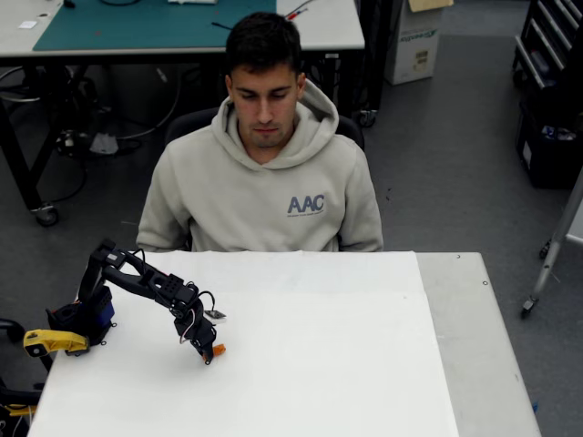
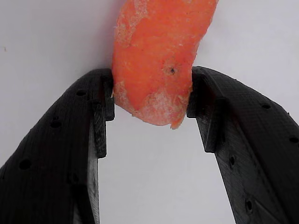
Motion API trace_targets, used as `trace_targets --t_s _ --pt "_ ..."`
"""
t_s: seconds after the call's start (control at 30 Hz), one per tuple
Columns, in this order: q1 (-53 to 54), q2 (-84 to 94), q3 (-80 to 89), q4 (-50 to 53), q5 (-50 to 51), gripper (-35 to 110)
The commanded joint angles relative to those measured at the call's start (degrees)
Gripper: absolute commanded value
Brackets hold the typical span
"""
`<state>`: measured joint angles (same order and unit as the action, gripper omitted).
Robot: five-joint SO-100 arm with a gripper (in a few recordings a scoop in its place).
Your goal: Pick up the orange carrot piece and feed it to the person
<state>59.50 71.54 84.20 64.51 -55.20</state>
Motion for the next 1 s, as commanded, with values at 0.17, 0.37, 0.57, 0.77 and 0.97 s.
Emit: trace_targets --t_s 0.17,0.37,0.57,0.77,0.97 --pt "-4.8 11.2 -1.1 0.1 -1.0 -3" --pt "-11.0 23.5 -1.1 0.0 -0.9 -3" --pt "-16.6 27.8 -7.5 0.0 -0.4 -3" --pt "-20.7 23.6 -20.9 0.0 -0.4 -3" --pt "-24.1 15.3 -37.5 0.0 -1.1 -3"
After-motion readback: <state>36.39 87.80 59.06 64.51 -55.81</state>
